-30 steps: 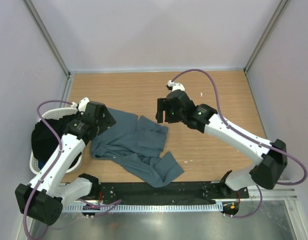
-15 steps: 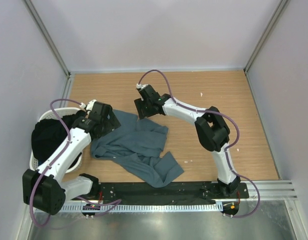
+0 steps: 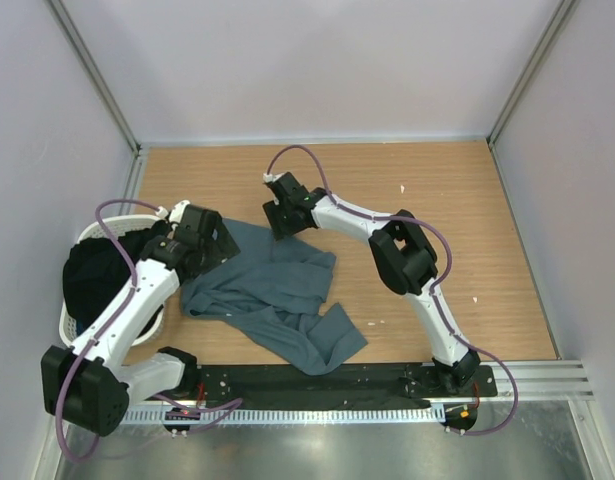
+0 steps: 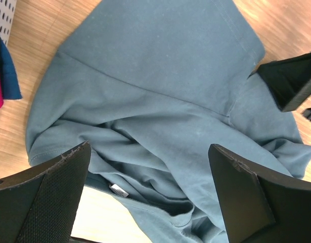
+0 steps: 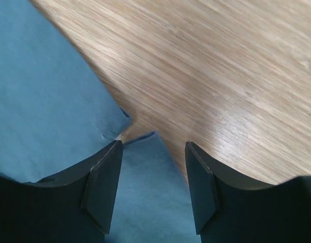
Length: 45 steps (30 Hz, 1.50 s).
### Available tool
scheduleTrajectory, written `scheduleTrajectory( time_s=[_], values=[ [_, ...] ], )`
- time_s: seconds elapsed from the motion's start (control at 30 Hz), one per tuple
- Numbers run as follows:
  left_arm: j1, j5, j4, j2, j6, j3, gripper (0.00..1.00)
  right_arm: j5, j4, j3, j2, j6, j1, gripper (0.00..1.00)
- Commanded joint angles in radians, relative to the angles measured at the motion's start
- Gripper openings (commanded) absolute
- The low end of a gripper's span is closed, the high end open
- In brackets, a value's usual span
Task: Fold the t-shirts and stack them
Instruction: Flatten the tshirt out
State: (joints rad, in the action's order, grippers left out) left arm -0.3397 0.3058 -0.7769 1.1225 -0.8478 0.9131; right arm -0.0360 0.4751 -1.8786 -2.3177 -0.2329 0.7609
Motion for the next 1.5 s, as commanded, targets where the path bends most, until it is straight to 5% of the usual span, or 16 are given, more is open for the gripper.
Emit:
scheduleTrajectory(
  time_s=[0.0,0.13,0.23,0.37,0.57,0.73,0.93,1.47],
  values=[
    [0.008,0.016,-0.015,-0.044,0.012,0.012,1.00,-0.016,0.013,-0.036,0.003,0.017,0.000,0.58],
    [0.014,0.022,-0.028,-0.064,0.013,0.012,1.00,-0.004,0.016,-0.027,-0.008,0.007,0.000,0.53],
    [0.016,0.029,-0.041,-0.081,0.015,0.007,1.00,0.010,0.011,-0.016,-0.009,0.004,0.002,0.40],
    [0.021,0.036,-0.047,-0.093,0.023,0.009,1.00,-0.001,-0.006,0.019,0.020,0.003,0.000,0.01],
    [0.025,0.010,-0.010,-0.055,0.021,0.044,1.00,-0.145,0.009,0.121,0.201,-0.035,-0.063,0.01],
    [0.041,-0.017,0.088,0.138,0.058,0.164,1.00,-0.235,0.092,0.130,0.332,-0.097,-0.218,0.01],
    [0.065,-0.054,0.152,0.393,0.087,0.291,1.00,-0.313,0.269,0.085,0.431,-0.114,-0.376,0.01],
    [0.065,-0.194,0.240,0.648,0.205,0.438,1.00,-0.573,0.788,0.024,0.606,-0.244,-0.535,0.01]
  ],
)
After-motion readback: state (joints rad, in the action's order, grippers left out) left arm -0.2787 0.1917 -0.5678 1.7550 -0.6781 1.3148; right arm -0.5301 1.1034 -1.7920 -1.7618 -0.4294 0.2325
